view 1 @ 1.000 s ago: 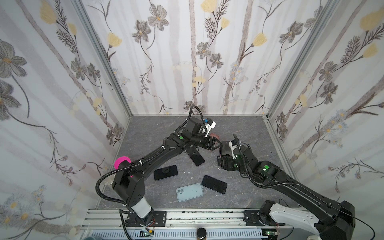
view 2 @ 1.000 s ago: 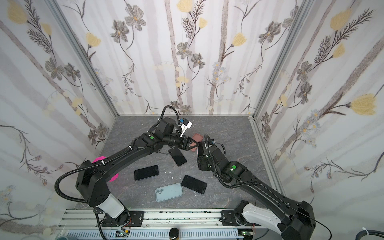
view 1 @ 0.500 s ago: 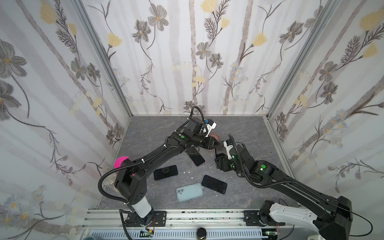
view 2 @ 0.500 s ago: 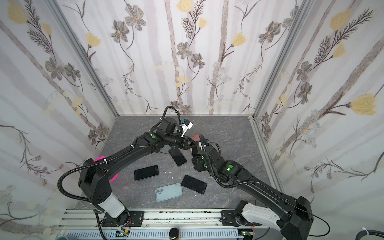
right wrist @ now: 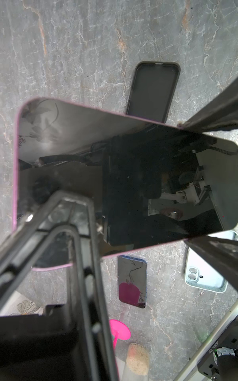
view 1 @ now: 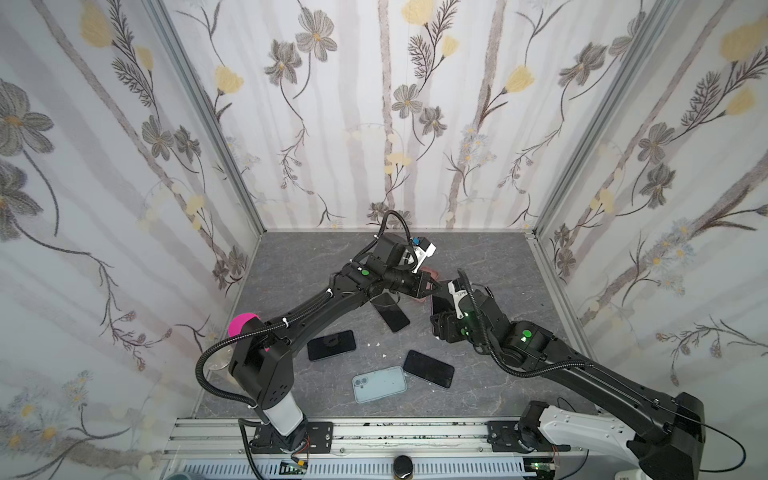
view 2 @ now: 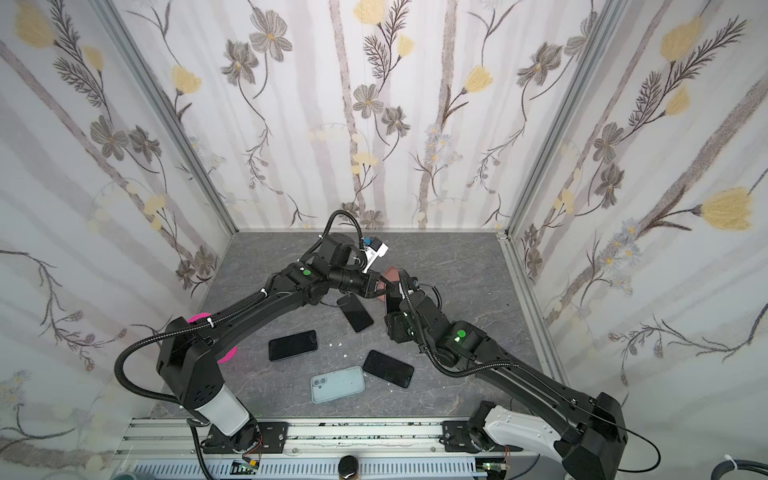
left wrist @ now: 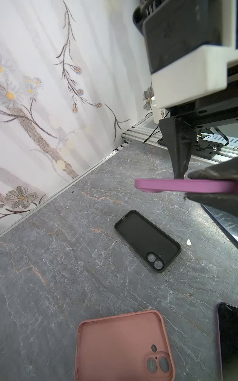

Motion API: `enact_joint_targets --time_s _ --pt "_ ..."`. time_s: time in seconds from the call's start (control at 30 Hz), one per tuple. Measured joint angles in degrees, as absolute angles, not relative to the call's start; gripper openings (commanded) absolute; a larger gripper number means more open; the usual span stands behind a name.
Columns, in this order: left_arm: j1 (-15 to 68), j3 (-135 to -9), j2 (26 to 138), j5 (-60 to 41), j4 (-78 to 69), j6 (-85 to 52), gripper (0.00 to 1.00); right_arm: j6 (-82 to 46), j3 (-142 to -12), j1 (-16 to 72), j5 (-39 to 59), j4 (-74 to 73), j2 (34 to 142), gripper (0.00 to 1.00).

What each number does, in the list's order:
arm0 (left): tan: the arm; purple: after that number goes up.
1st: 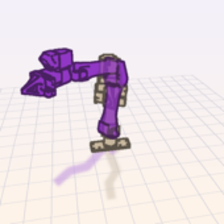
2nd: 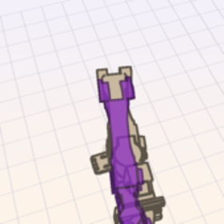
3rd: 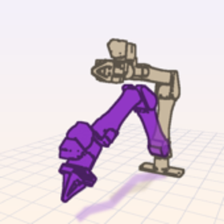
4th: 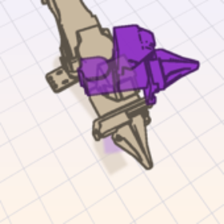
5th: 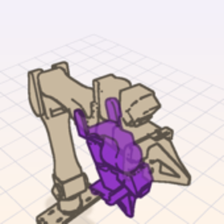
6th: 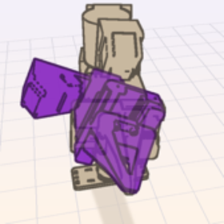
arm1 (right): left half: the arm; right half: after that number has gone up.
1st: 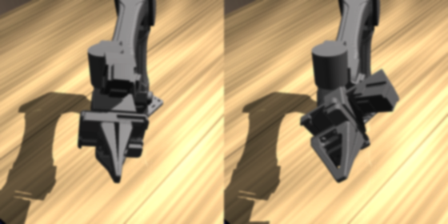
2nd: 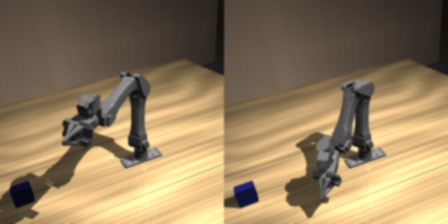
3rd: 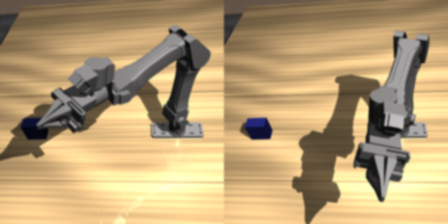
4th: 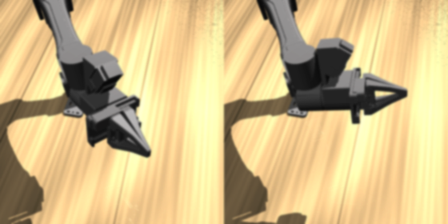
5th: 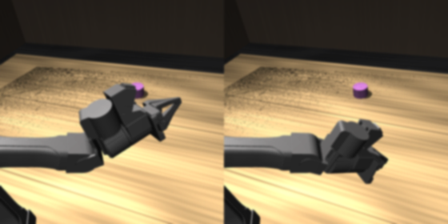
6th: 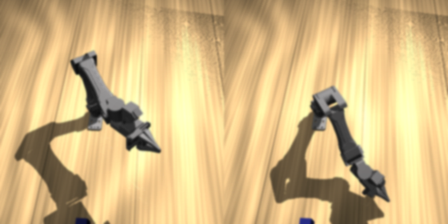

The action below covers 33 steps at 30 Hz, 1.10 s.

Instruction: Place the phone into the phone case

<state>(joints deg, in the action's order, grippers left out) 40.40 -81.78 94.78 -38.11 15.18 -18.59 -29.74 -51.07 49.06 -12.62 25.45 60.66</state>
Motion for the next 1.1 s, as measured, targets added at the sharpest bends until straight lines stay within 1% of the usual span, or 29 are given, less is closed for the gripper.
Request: enact_joint_targets --time_s 0.1,0.27,0.3,0.53,0.7,0.83,0.87,1.0,1.1 --pt "39.6 -80.3 92.3 -34.4 14.1 -19.1 0.00 -29.9 -51.2 48.9 -14.4 22.7 58.6 0.85" --pt "37.0 -78.9 86.7 -27.7 10.1 -22.9 0.00 -28.1 -52.6 48.9 -17.0 15.6 54.5 0.99" --pt "36.7 -78.7 85.0 -26.1 8.5 -23.9 0.00 -27.8 -52.6 48.9 -17.6 13.5 53.3 1.00" --pt "36.2 -75.1 74.3 -13.7 -3.9 -29.5 0.00 -22.7 -48.2 48.7 -19.9 -5.5 45.5 1.00" --pt "36.2 -70.6 70.8 -4.8 -15.0 -34.1 0.00 -17.8 -46.6 47.7 -18.7 -18.1 42.6 0.99" --pt "36.4 -67.0 71.1 -0.6 -25.5 -37.5 0.00 -16.4 -52.4 44.6 -14.9 -20.2 44.6 0.92" --pt "36.7 -66.3 71.4 0.2 -27.8 -38.0 0.00 -16.6 -54.1 43.5 -14.6 -19.9 45.4 0.91" --pt "38.4 -65.1 72.9 2.2 -35.7 -39.0 0.00 -20.7 -60.2 37.0 -8.0 -18.2 49.2 0.88" --pt "40.1 -65.0 73.6 3.8 -39.1 -38.6 0.00 -25.8 -62.2 30.1 -1.6 -17.1 52.4 0.84"
